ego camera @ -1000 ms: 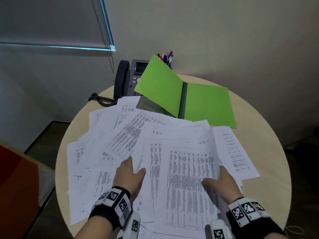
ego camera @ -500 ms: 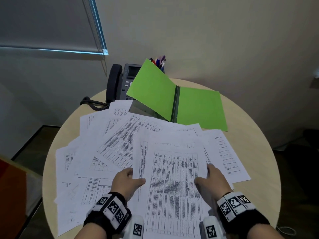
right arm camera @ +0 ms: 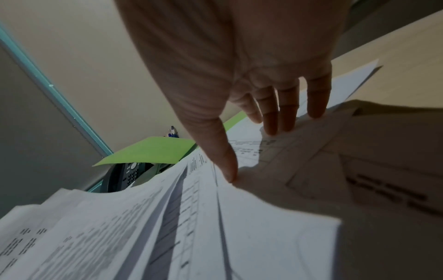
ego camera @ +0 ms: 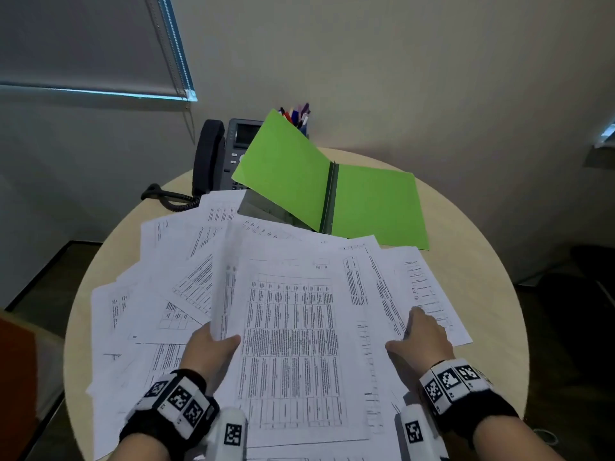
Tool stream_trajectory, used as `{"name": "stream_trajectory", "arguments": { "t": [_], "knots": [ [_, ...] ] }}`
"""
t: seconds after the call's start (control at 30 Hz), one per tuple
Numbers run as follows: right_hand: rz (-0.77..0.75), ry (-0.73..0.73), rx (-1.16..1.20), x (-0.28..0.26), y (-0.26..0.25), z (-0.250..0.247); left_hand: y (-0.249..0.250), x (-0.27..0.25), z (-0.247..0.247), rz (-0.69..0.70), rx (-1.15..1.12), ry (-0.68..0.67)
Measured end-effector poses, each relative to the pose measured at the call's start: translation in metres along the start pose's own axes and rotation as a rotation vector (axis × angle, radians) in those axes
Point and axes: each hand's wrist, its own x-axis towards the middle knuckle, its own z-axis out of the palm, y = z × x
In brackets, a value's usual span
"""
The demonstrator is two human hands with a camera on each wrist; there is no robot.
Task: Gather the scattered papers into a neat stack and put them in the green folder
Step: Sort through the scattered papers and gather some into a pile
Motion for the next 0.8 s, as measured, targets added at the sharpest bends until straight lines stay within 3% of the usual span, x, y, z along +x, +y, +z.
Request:
{"name": "stream_trajectory", "arguments": {
  "t": [0.13, 0.23, 0.43, 0.63, 0.8],
  "knots": [
    [-0.093, -0.027, 0.0, 0.003, -0.002, -0.004, -0.006, 0.009, -0.005, -0.071, -0.162, -0.009],
    [-0.146, -0.069, 0.121, 0.003, -0.01, -0.006, -0.008, 0.012, -0.008, -0.046, -0.196, 0.023],
    [-0.129, -0.195, 0.284, -0.002, -0.019, 0.0, -0.007, 0.013, -0.014, -0.021, -0.173, 0.105],
    [-0.114, -0.022, 0.372, 0.002, -0.004, -0.013, -0.007, 0.005, -0.029, 0.02, -0.223, 0.12],
    [-0.059, 0.013, 0.497, -0.004, 0.015, -0.034, -0.015, 0.003, -0.045, -0.001, -0.355, 0.091]
  ]
}}
